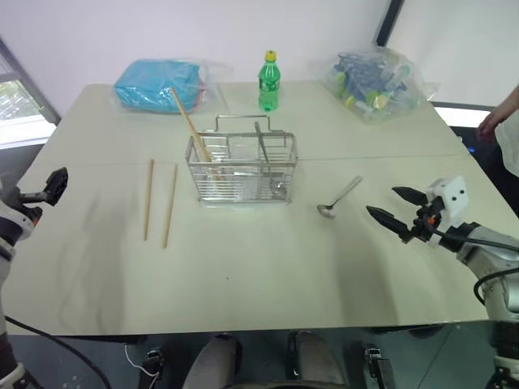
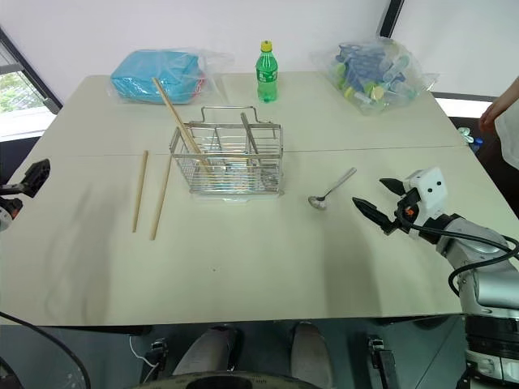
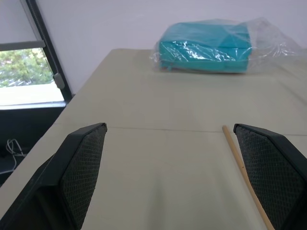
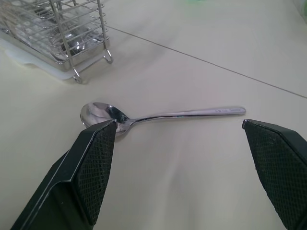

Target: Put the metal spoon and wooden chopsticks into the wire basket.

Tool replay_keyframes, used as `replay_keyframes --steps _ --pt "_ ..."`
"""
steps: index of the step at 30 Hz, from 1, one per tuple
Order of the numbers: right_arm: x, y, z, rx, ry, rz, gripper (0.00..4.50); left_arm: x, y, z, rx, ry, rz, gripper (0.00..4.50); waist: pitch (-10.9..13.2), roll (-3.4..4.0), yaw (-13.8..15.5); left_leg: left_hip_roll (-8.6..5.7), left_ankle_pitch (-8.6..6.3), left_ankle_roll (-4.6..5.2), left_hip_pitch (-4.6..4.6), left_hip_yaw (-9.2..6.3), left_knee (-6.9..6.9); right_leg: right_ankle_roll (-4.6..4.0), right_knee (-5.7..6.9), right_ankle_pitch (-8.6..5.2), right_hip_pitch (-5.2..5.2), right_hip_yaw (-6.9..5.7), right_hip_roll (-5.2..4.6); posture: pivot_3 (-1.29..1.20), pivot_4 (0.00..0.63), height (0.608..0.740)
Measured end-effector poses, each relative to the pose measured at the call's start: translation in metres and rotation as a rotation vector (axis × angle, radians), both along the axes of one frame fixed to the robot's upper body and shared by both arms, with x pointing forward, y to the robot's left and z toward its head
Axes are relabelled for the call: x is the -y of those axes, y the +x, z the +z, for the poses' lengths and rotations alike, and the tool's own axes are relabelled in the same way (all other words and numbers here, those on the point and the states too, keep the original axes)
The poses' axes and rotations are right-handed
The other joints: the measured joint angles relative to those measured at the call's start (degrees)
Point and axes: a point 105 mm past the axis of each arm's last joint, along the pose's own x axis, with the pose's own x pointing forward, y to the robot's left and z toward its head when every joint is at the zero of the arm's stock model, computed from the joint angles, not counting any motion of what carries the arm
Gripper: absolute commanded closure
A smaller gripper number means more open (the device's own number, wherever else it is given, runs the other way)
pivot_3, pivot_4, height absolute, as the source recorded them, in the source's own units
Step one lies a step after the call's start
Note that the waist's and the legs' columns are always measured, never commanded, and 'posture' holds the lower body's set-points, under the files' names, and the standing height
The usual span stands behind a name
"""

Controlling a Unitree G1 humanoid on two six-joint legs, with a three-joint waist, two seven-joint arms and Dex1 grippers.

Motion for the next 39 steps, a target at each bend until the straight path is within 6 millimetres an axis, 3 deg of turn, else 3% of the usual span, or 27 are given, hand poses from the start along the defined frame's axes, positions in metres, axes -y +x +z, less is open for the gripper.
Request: replay_keyframes --steps 6,9,13,17,23,27,32,39 --pt "0.000 0.008 0.003 0.026 -0.014 0.012 0.18 0.005 0.002 0.002 -0.001 -0.003 -0.018 0.00 0.0 0.00 0.0 0.00 0.00 0.00 0.00 0.00 0.00 0.00 0.00 0.00 0.00 0.00 0.00 0.00 0.150 0.736" --pt "-0.002 0.017 0.008 0.044 -0.038 0.039 0.18 0.020 0.003 0.011 0.021 -0.002 -0.087 0.00 0.0 0.00 -0.1 0.00 0.00 0.00 0.01 0.01 0.01 0.00 0.01 0.00 0.01 0.00 0.00 0.00 0.150 0.736" --pt "-0.011 0.033 0.016 0.062 -0.134 0.149 0.18 0.059 0.004 0.021 0.023 0.016 -0.276 0.00 0.0 0.03 -0.3 -0.01 0.01 -0.01 0.00 0.05 0.03 0.00 0.01 0.00 0.00 0.00 0.00 0.00 0.150 0.736" --pt "-0.025 0.056 0.034 0.124 -0.317 0.307 0.18 0.118 -0.005 0.025 -0.027 0.072 -0.581 0.00 0.1 0.08 -1.3 0.01 0.02 -0.02 0.04 0.11 0.00 0.00 0.01 0.01 0.02 0.02 0.01 0.00 0.150 0.736" --pt "-0.034 0.079 0.030 0.108 -0.601 0.487 0.18 0.169 -0.025 0.016 -0.122 0.146 -0.873 0.00 0.2 0.20 -1.8 0.01 0.12 -0.21 0.03 0.21 -0.06 -0.01 -0.01 0.00 -0.03 0.06 0.03 0.00 0.150 0.736" --pt "-0.045 0.088 0.027 0.059 -0.793 0.615 0.18 0.182 -0.028 0.014 -0.133 0.148 -0.944 0.00 0.2 0.24 -1.9 0.02 0.15 -0.26 0.04 0.26 -0.10 -0.02 0.01 0.00 -0.05 0.08 0.06 0.00 0.150 0.736" --pt "-0.066 0.095 0.020 0.020 -0.958 0.737 0.18 0.185 -0.028 0.013 -0.136 0.142 -0.949 0.00 0.2 0.23 -1.9 0.01 0.24 -0.41 0.06 0.15 -0.17 -0.02 0.01 0.00 -0.09 0.14 0.06 0.00 0.150 0.736" --pt "-0.068 0.092 0.001 -0.023 -1.219 0.873 0.18 0.188 -0.031 0.015 -0.120 0.145 -0.929 0.00 0.2 0.23 -1.8 -0.02 0.26 -0.45 0.06 0.13 -0.20 -0.02 0.07 0.00 -0.13 0.17 0.06 0.00 0.150 0.736"
